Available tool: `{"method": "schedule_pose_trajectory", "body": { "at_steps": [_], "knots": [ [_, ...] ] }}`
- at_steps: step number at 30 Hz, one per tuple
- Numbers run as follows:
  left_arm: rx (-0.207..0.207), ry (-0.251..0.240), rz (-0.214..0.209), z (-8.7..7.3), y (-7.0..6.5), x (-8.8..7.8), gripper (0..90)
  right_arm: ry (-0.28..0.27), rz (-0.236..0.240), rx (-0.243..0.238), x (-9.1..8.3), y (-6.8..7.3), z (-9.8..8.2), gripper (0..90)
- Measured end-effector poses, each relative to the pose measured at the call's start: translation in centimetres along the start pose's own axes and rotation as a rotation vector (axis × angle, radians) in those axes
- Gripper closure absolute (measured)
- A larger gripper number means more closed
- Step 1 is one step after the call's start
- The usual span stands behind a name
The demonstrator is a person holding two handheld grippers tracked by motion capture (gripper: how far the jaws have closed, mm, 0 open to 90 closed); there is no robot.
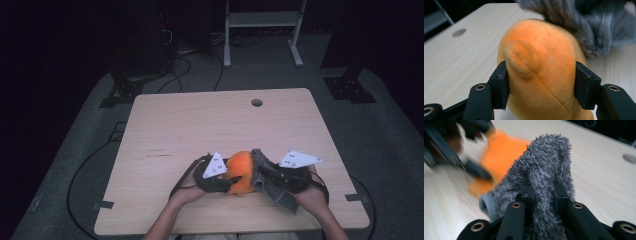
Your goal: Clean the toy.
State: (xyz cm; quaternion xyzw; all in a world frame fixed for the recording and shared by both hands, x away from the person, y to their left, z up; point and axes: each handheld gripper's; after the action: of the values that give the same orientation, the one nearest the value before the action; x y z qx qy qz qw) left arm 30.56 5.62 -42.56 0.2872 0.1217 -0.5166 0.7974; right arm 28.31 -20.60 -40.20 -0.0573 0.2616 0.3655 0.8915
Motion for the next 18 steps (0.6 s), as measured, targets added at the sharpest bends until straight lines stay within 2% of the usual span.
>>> {"method": "schedule_pose_trajectory", "body": {
  "at_steps": [1, 3, 5, 6, 8, 10, 12, 15, 18],
  "knots": [
    [0.025, 0.007, -0.004, 0.0, -0.3, 0.2, 38.9, -0.014, 0.001, -0.01, 0.1, 0.3, 0.3, 75.3],
    [0.048, 0.042, 0.007, -0.2, -0.5, 0.4, 38.3, 0.008, -0.004, -0.033, 0.8, 0.9, 0.5, 75.3],
    [0.015, 0.044, -0.001, -0.7, -0.3, 0.3, 38.2, 0.023, -0.005, -0.038, 1.6, 0.7, -0.1, 75.2],
    [0.004, 0.043, -0.005, -0.9, -0.2, 0.3, 38.1, 0.022, 0.003, -0.026, 1.8, 0.2, -0.5, 75.2],
    [-0.017, 0.034, -0.008, -1.2, -0.1, 0.2, 37.7, 0.047, -0.014, 0.017, 1.9, -1.0, -1.2, 75.3],
    [-0.013, 0.039, -0.011, -1.2, -0.1, 0.2, 37.3, 0.075, -0.031, 0.055, 1.7, -2.1, -2.0, 75.3],
    [-0.009, 0.042, -0.007, -1.2, -0.2, 0.3, 36.8, 0.081, -0.047, 0.056, 1.2, -2.4, -2.0, 75.3],
    [-0.009, 0.043, -0.013, -1.3, -0.2, 0.3, 36.7, 0.026, 0.001, 0.043, 0.6, -1.3, -0.9, 75.2],
    [-0.015, 0.046, -0.023, -1.5, 0.0, 0.2, 36.5, 0.052, 0.003, -0.006, 1.5, -0.2, -0.8, 75.0]
  ]
}}
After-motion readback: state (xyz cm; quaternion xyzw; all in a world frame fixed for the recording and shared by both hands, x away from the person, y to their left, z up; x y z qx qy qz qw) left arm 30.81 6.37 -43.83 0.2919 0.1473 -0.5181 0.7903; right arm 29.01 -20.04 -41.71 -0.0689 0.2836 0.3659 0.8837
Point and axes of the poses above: each handheld gripper's, and its own axes: x roughly forward along the jaws, z roughly out of its top, y roughly to its left, and after that the axes turned 8 degrees about x, right-handed
